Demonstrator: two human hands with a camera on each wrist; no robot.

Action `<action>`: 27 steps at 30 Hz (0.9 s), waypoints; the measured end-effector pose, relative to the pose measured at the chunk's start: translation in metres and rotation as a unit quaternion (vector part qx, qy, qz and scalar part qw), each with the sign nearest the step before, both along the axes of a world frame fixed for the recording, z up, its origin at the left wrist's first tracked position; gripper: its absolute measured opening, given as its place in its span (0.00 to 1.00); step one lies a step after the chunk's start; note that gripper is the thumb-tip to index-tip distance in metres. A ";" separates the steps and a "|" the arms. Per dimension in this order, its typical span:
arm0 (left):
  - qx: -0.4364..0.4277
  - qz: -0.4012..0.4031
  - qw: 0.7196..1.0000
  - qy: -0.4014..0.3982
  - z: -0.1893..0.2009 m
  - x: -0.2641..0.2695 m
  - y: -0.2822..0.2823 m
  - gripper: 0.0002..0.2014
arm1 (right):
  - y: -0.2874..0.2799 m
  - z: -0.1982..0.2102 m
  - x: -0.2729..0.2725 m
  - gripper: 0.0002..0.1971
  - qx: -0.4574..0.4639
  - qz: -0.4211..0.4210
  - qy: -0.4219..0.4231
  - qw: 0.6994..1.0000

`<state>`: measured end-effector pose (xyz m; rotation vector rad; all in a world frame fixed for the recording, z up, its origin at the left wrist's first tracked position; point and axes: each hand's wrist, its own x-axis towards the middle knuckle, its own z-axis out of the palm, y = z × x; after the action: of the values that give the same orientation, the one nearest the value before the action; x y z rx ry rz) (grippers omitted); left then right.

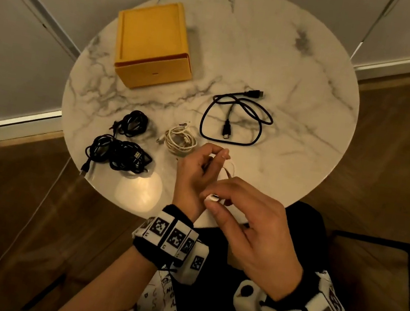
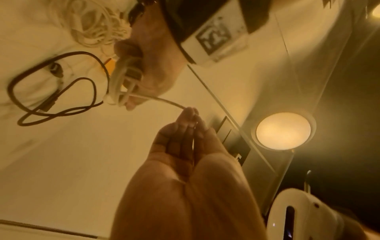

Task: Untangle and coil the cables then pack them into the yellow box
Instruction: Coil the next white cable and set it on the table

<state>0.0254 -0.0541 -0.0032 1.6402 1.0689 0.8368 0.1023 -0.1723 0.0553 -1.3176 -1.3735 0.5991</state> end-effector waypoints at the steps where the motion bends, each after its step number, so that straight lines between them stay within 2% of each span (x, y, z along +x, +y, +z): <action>1: -0.011 0.016 1.000 -0.007 -0.001 0.000 0.003 0.10 | -0.002 0.004 0.000 0.06 -0.003 0.014 0.009 1.000; 5: -0.081 0.103 0.988 -0.087 0.006 -0.001 0.022 0.12 | -0.014 0.003 0.000 0.05 -0.050 0.079 0.034 0.995; 8: -0.128 0.108 0.973 -0.160 0.014 -0.003 0.027 0.12 | -0.020 -0.008 0.008 0.06 -0.110 0.091 0.082 0.986; 10: -0.161 0.108 0.959 -0.206 0.019 -0.005 0.028 0.12 | -0.022 -0.015 0.018 0.07 -0.148 0.072 0.123 0.979; 12: -0.175 0.090 0.952 -0.232 0.026 -0.005 0.026 0.12 | -0.019 -0.020 0.025 0.07 -0.179 0.020 0.128 0.975; 14: -0.166 0.047 0.958 -0.228 0.033 -0.003 0.019 0.12 | -0.012 -0.026 0.028 0.05 -0.212 -0.024 0.100 0.972; 15: -0.159 0.025 0.963 -0.218 0.036 0.000 0.014 0.12 | -0.007 -0.028 0.028 0.07 -0.234 -0.028 0.091 0.968; 18: -0.152 -0.018 0.968 -0.199 0.043 0.005 0.001 0.14 | 0.003 -0.026 0.024 0.09 -0.279 0.024 0.100 0.955; 21: -0.140 -0.003 0.973 -0.182 0.046 0.006 0.002 0.12 | 0.002 -0.021 0.017 0.07 -0.274 0.061 0.095 0.955; 24: -0.060 0.032 0.990 -0.125 0.042 0.001 0.011 0.08 | -0.004 -0.017 0.022 0.07 -0.269 0.064 0.018 0.961; 27: -0.009 0.037 0.996 -0.083 0.037 -0.006 0.013 0.09 | -0.006 -0.014 0.039 0.04 -0.278 0.050 -0.080 0.956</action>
<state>0.0194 -0.0410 0.0338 1.4965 1.0212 0.9912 0.1408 -0.1786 0.0416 -1.7815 -1.4667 1.0181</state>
